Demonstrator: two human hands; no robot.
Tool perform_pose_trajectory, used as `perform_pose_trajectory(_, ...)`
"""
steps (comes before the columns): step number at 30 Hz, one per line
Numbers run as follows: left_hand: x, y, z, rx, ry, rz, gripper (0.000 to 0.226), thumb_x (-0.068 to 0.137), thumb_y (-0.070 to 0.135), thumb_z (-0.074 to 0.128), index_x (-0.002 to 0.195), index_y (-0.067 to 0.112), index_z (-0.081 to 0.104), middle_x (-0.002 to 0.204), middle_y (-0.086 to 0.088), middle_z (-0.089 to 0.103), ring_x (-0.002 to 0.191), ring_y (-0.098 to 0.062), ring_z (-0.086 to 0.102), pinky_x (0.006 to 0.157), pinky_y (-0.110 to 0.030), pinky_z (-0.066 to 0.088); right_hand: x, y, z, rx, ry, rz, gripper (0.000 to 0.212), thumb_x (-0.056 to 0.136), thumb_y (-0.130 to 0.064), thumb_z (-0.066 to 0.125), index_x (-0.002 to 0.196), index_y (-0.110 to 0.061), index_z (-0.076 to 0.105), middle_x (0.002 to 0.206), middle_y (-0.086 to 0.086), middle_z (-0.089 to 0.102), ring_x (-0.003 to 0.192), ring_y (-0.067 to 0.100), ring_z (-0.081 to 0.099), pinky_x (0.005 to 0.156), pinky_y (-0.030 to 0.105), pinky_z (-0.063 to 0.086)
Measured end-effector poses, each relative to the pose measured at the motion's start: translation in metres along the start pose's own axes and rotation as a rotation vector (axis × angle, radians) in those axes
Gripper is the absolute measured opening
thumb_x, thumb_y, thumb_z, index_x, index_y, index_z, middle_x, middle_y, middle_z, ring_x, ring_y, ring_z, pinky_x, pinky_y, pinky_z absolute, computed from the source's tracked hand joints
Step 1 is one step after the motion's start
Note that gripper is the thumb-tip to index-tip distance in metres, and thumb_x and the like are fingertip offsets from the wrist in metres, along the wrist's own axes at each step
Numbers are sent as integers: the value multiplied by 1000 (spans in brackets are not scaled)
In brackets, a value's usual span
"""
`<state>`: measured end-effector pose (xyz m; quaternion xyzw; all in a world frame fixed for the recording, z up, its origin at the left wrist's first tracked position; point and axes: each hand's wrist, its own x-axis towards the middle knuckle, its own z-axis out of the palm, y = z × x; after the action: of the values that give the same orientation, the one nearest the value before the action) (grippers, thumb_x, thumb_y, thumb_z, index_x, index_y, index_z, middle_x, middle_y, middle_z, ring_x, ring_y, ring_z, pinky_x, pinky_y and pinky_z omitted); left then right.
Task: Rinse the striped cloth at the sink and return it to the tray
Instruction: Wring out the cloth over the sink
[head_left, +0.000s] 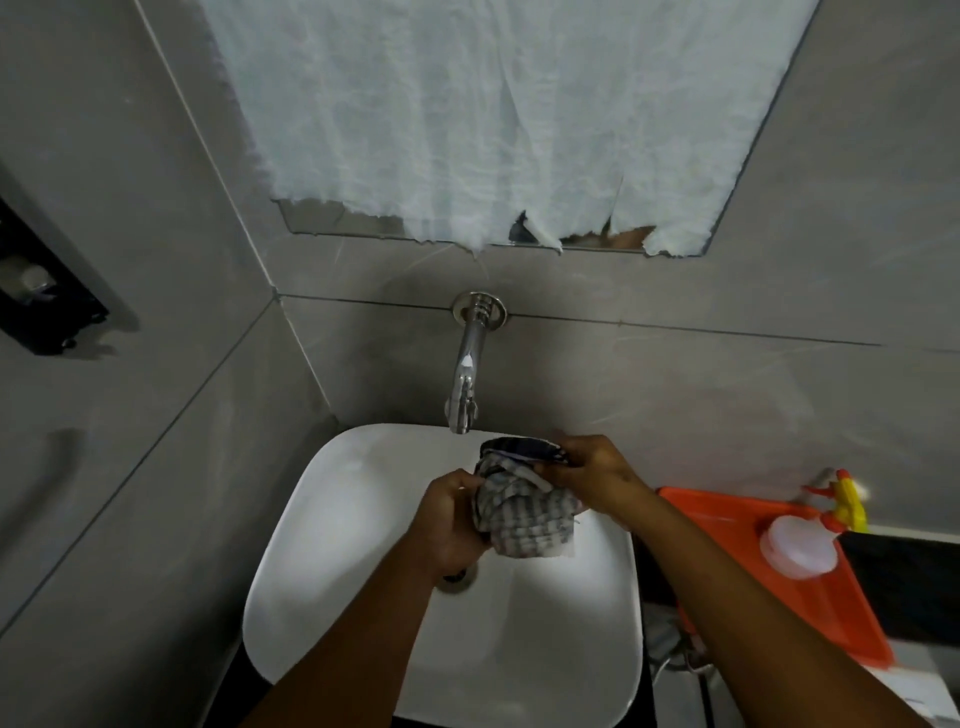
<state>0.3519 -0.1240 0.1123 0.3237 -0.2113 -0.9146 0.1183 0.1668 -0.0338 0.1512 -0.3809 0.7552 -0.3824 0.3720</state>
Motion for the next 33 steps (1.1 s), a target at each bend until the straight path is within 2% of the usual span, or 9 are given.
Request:
perform_pose_trajectory(5,38,-3,40,378,115,21,36,84,8,60,117,-5,68,118,-24,71,101,-34,67,86,-38,57,-28,36,-32,342,152,149,21,87,-9,72,99,-26,78,80,-4,80,67,10,74,55,28,60)
perform_pose_trajectory(9,82,-6,97,636,45,33,31,75,6,81,105,5,72,102,-14,79,91,-26,76,73,-31,61,-54,78,-71,662,359,318,11,90,-13,69,99,-16,75,66,-5,76,50,8,68,45,22,54)
perform_pose_trajectory(13,144,-42,162,932,-41,14,22,71,-6,72,81,13,70,75,-5,75,71,-17,72,61,-23,56,-84,131,-101,910,527,430,9,93,-12,64,92,-14,72,68,0,77,48,9,68,37,20,50)
perform_pose_trajectory(17,214,-104,200,1520,-152,79,24,72,1,78,86,14,63,96,-11,70,92,-26,66,79,-35,54,-96,197,-111,1068,642,604,21,96,-8,57,113,-2,68,111,19,73,100,33,70,81,46,60)
perform_pose_trajectory(20,263,-150,206,1866,-207,111,27,77,0,71,101,9,64,117,-20,67,111,-33,62,86,-39,51,-85,237,-111,1131,634,733,31,96,1,51,125,8,58,126,27,63,116,42,60,93,55,54)
perform_pose_trajectory(23,301,-188,194,2015,-248,114,23,78,3,67,102,5,65,115,-22,66,110,-35,61,87,-38,50,-70,268,-107,1171,636,762,30,92,10,48,120,18,57,118,34,64,107,46,64,85,53,56)
perform_pose_trajectory(25,320,-207,182,2108,-246,106,34,79,12,68,113,8,65,122,-16,65,115,-32,61,97,-41,51,-61,285,-106,1183,634,770,32,94,6,48,124,12,56,121,31,64,104,43,64,78,48,56)
perform_pose_trajectory(29,337,-237,160,2294,-368,35,45,89,17,63,133,7,55,138,-17,58,125,-35,56,106,-47,46,-48,304,-105,995,529,867,43,92,-6,56,134,5,52,134,26,59,119,42,61,95,52,55)
perform_pose_trajectory(33,332,-242,151,2264,-378,1,49,91,18,63,138,10,51,143,-15,53,130,-33,52,111,-49,42,-42,303,-103,739,552,853,32,92,-9,61,123,2,58,125,21,63,101,32,60,90,39,52)
